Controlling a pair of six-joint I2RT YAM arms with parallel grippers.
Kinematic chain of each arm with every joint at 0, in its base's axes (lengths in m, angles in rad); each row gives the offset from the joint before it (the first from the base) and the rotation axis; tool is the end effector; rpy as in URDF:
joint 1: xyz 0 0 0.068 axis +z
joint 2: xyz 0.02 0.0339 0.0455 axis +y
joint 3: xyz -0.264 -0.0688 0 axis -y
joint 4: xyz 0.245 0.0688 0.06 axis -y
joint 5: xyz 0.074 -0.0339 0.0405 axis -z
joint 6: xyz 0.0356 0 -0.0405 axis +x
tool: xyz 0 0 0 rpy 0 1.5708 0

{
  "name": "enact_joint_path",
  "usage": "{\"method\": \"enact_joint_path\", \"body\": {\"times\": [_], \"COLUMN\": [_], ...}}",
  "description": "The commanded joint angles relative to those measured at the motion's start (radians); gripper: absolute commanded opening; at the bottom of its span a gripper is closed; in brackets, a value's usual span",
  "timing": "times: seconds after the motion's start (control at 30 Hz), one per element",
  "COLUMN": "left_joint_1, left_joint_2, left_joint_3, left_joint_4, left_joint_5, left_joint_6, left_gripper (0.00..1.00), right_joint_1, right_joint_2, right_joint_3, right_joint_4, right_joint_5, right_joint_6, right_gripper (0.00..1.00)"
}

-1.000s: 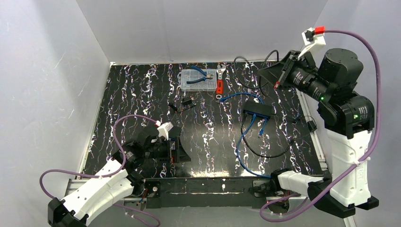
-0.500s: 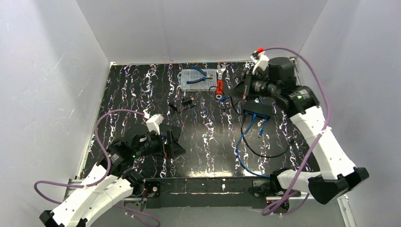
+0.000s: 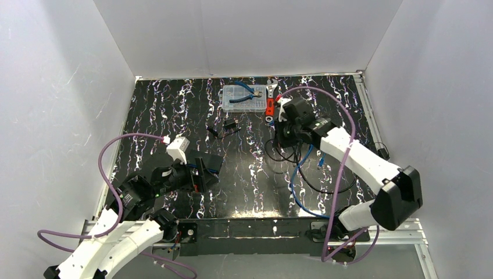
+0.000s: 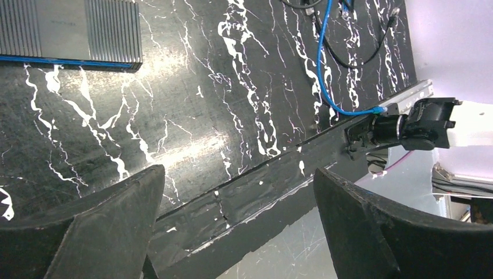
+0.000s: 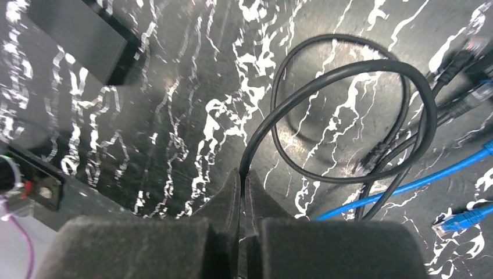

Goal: Insert the plug into the switch port
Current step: Place the connector at the center of the board.

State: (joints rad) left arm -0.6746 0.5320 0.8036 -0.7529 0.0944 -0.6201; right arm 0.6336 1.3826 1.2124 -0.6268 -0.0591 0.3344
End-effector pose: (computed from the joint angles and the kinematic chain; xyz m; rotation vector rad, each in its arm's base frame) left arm 0.0834 -0.0710 0.3203 0.1214 2.1703 -0.8758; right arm 0.2395 0.1786 0.3121 -0.3914 2.4002 0.5246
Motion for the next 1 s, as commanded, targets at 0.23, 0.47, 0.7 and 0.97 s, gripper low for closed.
{"method": "enact_joint_path", "body": {"times": [0.23, 0.47, 0.7, 0.97], "left_joint_1": [-0.004, -0.004, -0.002, 0.023], "left_joint_2": [0.058, 0.095, 0.155, 0.233], "left_joint_3": [0.013, 0.016, 0.023, 0.044], "left_joint_4": [-0.035, -0.037, -0.031, -0.025], "left_joint_5": [-0.088, -0.185, -0.280, -0.347], "left_joint_6": [0.005, -0.018, -0.012, 0.021], "left_gripper": [0.99, 0.99, 1.00, 1.00], "right_joint_1": [0.048, 0.047, 0.041, 0.052], "right_joint_2": [0.094, 0.032, 0.021, 0.145], "right_joint_3": [-0.082, 0.000, -0.003, 0.125], "right_joint_4": [0.114, 0.084, 0.242, 0.281], "right_joint_5": [0.072, 0.125, -0.124, -0.260], "right_joint_6": [-0.025, -0.081, -0.126, -0.171], "right_gripper": [0.42, 0.54, 0.76, 0.73]}}
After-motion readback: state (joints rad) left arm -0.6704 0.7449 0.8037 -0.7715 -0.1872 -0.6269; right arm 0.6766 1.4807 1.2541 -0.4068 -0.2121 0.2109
